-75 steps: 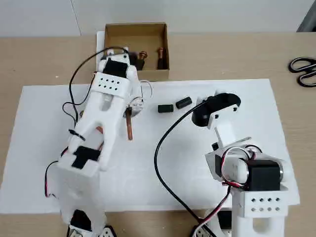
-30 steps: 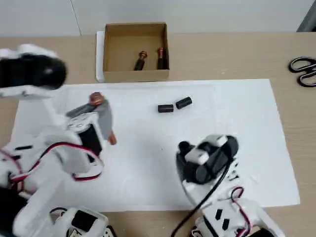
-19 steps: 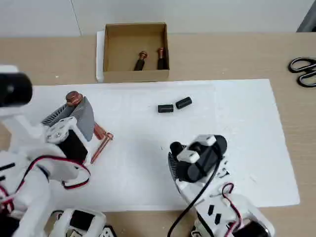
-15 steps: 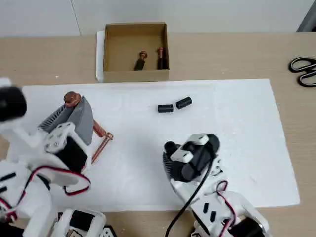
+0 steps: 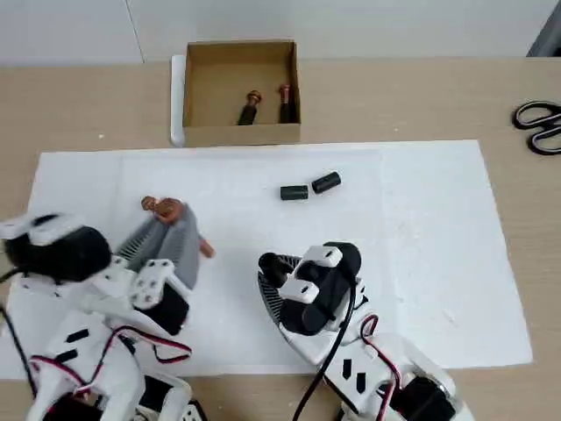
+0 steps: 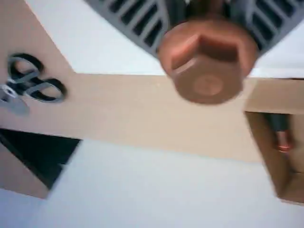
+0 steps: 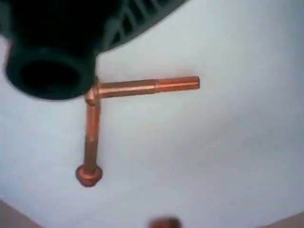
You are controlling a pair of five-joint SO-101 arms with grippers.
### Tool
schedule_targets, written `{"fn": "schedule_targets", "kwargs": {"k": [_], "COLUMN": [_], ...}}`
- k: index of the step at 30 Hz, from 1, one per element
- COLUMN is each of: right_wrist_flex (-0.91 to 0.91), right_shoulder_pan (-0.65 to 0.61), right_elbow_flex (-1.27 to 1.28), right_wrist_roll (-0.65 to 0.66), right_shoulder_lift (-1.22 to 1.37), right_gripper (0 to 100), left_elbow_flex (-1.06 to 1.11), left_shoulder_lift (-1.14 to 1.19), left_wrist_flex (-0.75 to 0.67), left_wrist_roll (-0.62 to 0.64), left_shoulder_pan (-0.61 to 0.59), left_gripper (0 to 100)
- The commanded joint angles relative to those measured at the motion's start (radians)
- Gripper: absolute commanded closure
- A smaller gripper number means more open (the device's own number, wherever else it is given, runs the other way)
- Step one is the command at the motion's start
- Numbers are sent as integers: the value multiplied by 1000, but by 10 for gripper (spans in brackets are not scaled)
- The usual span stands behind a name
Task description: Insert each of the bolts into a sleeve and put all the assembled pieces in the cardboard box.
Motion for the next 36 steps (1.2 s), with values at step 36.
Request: {"fn": "schedule_targets", "kwargs": {"k": [36], "right_wrist_flex": [-85], "right_shoulder_pan": [-61], "right_elbow_flex": [91], "right_wrist_roll": [-2], "right_shoulder_lift": [-1], "right_gripper": [995], "left_elbow_flex": [48], "left_shoulder_lift": [-28], "left_wrist_flex": [-104], "left_wrist_roll": [41], "left_shoulder_pan": [186], "left_gripper": [994]}}
